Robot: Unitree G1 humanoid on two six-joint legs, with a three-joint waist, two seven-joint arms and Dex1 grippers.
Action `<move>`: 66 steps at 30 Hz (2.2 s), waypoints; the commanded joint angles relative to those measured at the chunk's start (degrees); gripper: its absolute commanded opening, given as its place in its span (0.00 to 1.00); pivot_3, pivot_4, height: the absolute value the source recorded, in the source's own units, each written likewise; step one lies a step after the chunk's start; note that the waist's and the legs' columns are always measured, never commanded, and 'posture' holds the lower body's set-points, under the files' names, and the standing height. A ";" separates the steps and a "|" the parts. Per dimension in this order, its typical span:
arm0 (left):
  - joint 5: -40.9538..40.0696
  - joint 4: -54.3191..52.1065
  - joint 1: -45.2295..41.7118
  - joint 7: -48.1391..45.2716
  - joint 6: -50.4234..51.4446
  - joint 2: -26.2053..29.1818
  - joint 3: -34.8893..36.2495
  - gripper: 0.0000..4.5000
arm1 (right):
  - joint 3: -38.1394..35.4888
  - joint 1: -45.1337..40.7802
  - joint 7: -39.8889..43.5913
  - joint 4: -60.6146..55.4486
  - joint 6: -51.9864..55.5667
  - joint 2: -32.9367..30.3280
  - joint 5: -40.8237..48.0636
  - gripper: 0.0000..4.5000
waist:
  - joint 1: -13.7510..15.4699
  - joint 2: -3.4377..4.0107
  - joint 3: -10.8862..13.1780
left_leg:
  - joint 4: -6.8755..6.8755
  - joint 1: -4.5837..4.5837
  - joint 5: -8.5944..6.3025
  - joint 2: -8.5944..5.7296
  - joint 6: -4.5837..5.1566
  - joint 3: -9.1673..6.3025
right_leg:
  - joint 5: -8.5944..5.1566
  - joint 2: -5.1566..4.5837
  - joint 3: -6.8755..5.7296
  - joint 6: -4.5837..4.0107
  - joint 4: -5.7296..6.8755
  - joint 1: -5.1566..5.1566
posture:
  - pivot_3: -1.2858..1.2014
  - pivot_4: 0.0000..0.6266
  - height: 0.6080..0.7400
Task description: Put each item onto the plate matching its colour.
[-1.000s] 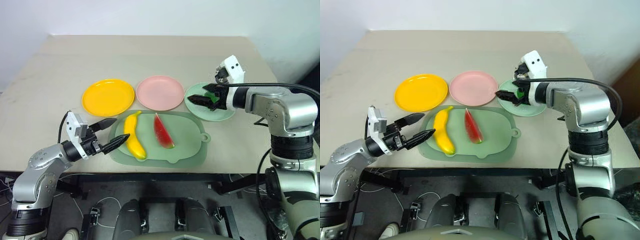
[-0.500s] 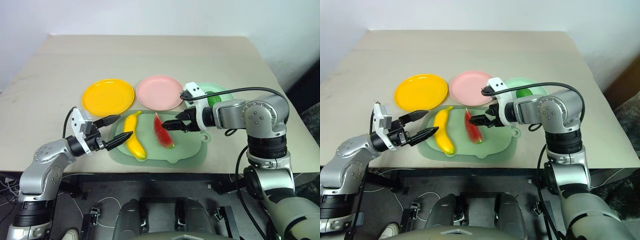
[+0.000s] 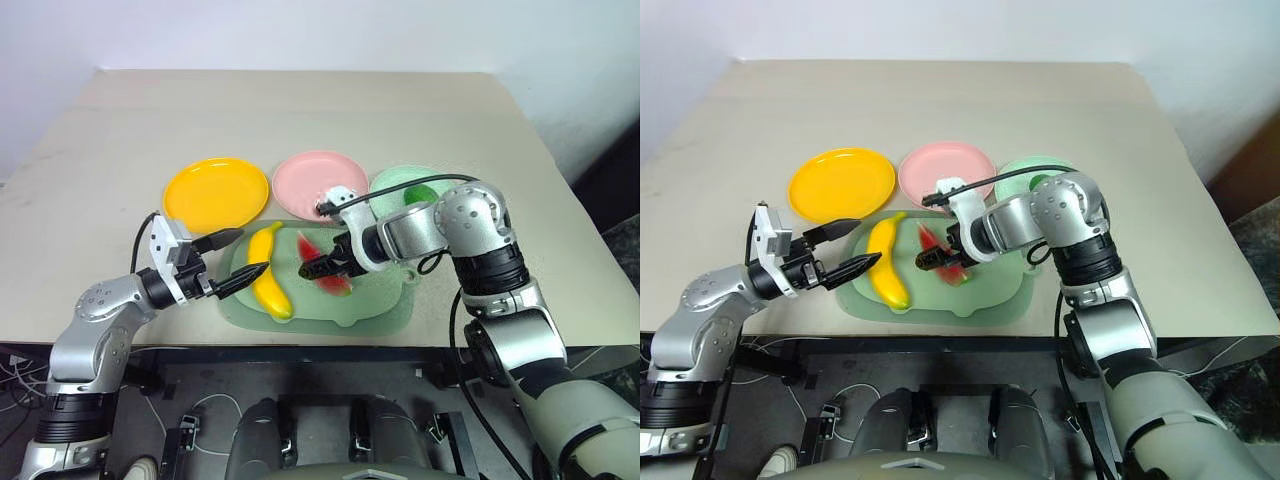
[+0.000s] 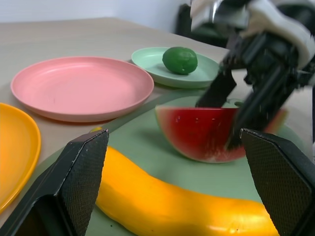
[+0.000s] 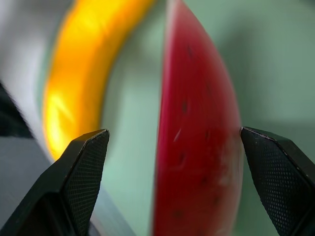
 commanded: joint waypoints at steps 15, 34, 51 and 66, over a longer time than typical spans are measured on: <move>0.68 -2.13 0.62 0.78 -1.26 0.44 0.63 1.00 | 7.97 0.29 6.71 -8.95 0.39 -1.39 -11.76 0.74 | 0.04 -0.03 -0.03 | 0.00 0.02 0.00 0.02 0.00 -0.02 | 0.00 -0.01 0.00 0.00 -0.01 0.02 | 0.52 0.24 0.66; 0.30 -4.11 3.64 1.50 -1.29 1.41 2.37 1.00 | -3.92 -14.35 23.21 0.71 -9.28 -1.20 -20.49 0.53 | -0.07 -0.01 -0.01 | -0.04 -0.17 0.00 0.02 0.00 0.01 | 0.00 0.00 0.00 -0.01 -0.01 -0.20 | 0.52 0.24 0.66; 0.14 -8.70 7.50 4.60 -0.89 1.27 4.05 1.00 | 3.37 -30.01 35.72 60.53 -59.45 13.80 -53.11 0.53 | -1.49 0.00 0.00 | -0.03 -0.61 0.05 0.02 -0.06 0.10 | -0.01 0.05 0.00 0.01 0.03 -0.59 | 0.52 0.24 0.66; -0.20 -10.95 9.89 6.34 -0.83 1.70 4.85 1.00 | -3.10 -31.97 35.70 65.94 -65.43 14.71 -60.56 0.99 | -1.49 0.01 0.01 | 0.05 -0.84 0.06 0.03 -0.09 0.06 | 0.00 0.04 0.00 0.01 0.14 -0.80 | 0.52 0.24 0.66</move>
